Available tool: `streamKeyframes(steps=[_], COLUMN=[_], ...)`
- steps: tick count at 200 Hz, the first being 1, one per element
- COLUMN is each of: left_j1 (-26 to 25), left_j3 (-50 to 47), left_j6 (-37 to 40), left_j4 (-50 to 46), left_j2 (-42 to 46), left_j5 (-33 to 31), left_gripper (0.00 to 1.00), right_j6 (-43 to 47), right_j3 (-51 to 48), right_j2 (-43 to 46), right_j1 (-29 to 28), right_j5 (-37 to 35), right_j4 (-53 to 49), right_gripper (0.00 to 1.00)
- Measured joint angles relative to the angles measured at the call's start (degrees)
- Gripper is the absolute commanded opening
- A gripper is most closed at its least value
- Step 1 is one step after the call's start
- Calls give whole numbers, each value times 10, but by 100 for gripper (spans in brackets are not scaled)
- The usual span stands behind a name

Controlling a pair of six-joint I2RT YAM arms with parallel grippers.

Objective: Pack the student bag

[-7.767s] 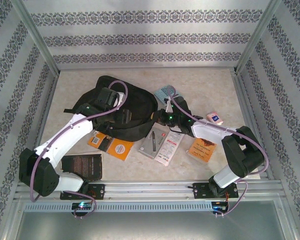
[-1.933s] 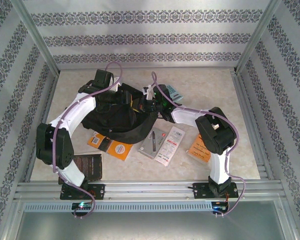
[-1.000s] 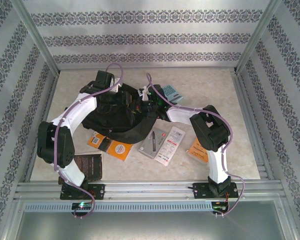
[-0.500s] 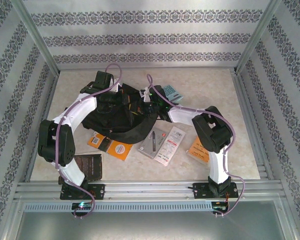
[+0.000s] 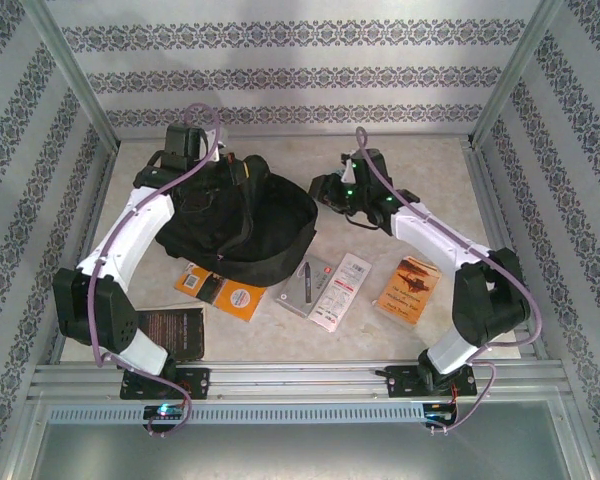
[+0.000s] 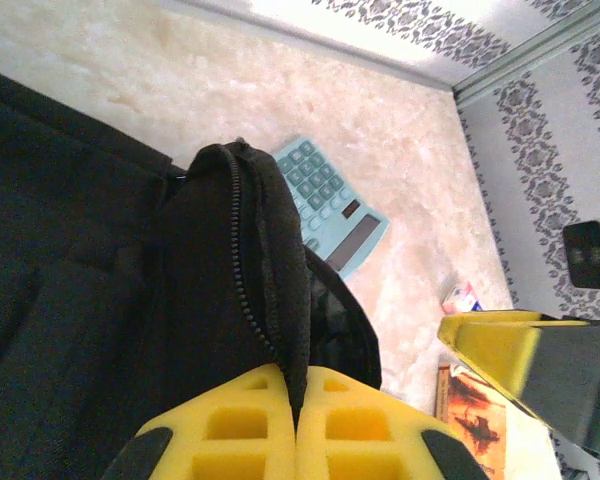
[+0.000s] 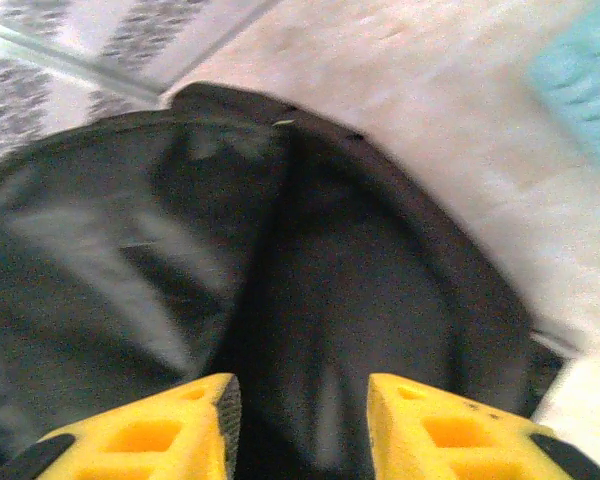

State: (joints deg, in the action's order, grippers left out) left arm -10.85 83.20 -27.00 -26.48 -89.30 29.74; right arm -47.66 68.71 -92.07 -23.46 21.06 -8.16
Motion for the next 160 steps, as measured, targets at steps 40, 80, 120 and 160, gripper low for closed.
streamKeyframes(steps=[40, 80, 120, 160], left_j1=[0, 1, 1, 1], left_j3=[11, 9, 4, 4], left_j6=[-8, -10, -16, -19], left_j4=[14, 32, 48, 52], left_j2=[0, 1, 3, 3], left_j5=[0, 1, 3, 15], left_gripper=[0, 0, 0, 0], right_j6=[-24, -80, -140, -163], right_j3=[-12, -14, -5, 19], right_j2=[-9, -93, -191, -228], right_j1=[49, 104, 129, 130], right_j5=[-54, -56, -32, -17], right_j4=[-61, -44, 18, 78], right_gripper=[57, 59, 57, 50])
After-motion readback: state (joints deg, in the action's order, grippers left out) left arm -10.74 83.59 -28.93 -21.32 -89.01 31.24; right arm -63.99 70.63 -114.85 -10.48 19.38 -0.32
